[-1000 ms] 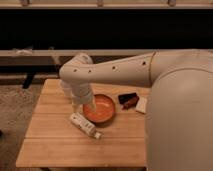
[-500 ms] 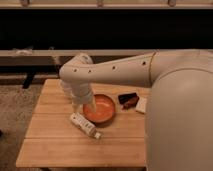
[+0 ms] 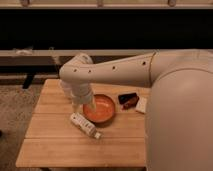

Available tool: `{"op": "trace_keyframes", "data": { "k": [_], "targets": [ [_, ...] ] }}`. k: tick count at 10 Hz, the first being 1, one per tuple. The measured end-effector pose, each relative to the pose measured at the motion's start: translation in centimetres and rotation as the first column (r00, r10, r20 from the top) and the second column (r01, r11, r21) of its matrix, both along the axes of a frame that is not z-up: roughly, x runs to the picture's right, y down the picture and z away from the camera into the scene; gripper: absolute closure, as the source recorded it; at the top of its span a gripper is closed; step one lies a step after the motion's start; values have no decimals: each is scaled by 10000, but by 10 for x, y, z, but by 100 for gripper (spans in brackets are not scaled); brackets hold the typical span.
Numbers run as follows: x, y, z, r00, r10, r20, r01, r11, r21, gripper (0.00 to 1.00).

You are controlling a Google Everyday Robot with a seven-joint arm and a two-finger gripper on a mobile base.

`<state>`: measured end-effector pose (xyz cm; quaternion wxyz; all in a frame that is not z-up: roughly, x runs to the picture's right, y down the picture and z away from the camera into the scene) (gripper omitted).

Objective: Stand the bottle upright

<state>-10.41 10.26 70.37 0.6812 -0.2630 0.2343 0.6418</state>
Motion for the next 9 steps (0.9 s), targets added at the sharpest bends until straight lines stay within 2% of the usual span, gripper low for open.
{"op": "trace_keyframes", "data": {
  "k": [7, 8, 9],
  "targets": [
    [0, 0, 0, 10000, 0, 1, 0, 10000, 2, 35],
    [0, 0, 0, 10000, -36, -4, 35, 10000, -27, 35],
    [0, 4, 2, 9993, -299, 201, 303, 9994, -176, 35]
  ]
}}
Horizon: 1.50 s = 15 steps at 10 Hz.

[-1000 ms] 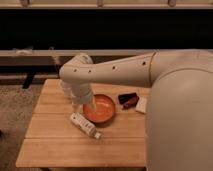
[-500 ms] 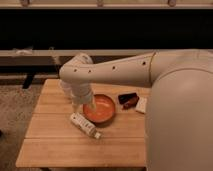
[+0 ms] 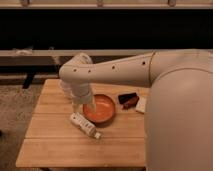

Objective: Stand the bottle upright

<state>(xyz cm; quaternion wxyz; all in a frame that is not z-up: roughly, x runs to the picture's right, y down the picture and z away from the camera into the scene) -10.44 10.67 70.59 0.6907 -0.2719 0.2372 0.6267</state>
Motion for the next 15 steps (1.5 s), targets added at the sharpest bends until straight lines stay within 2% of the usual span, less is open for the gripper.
{"op": "trace_keyframes", "data": {
  "k": [1, 2, 4, 6, 8, 10, 13, 15],
  "targets": [
    [3, 9, 1, 9981, -440, 438, 445, 9990, -104, 35],
    [6, 20, 0, 9903, -873, 1081, 897, 9958, -176, 35],
    [4, 46, -11, 9643, -1503, 2181, 1618, 9862, -359, 35],
    [0, 71, -17, 9440, -1831, 2744, 2005, 9790, -365, 35],
    [-1, 96, -11, 9497, -1910, 2481, 2036, 9787, -262, 35],
    [2, 121, 1, 9610, -1935, 1977, 2079, 9766, -546, 35],
    [25, 138, 13, 9773, -1784, 1140, 1901, 9765, -1017, 35],
    [34, 144, 19, 9812, -1734, 850, 1828, 9759, -1194, 35]
  ]
}}
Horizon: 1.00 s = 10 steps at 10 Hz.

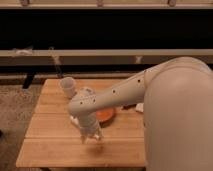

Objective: Stand the bottle upright

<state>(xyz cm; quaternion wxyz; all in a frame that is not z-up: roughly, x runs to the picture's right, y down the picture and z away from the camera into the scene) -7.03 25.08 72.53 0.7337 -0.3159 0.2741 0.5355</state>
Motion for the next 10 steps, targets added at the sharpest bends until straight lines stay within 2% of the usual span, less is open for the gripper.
{"op": "trace_keyframes", "data": {
  "k": [2, 5, 7, 10],
  "targets": [
    [6, 4, 10, 9999, 6, -169, -7, 10000, -52, 35],
    [9, 3, 28, 9998, 158, 104, -158, 9999, 5, 35],
    [9, 2, 37, 9984, 201, 528, -200, 9998, -13, 35],
    [15, -5, 44, 9884, 361, 1475, -344, 9993, -144, 35]
  ]
}}
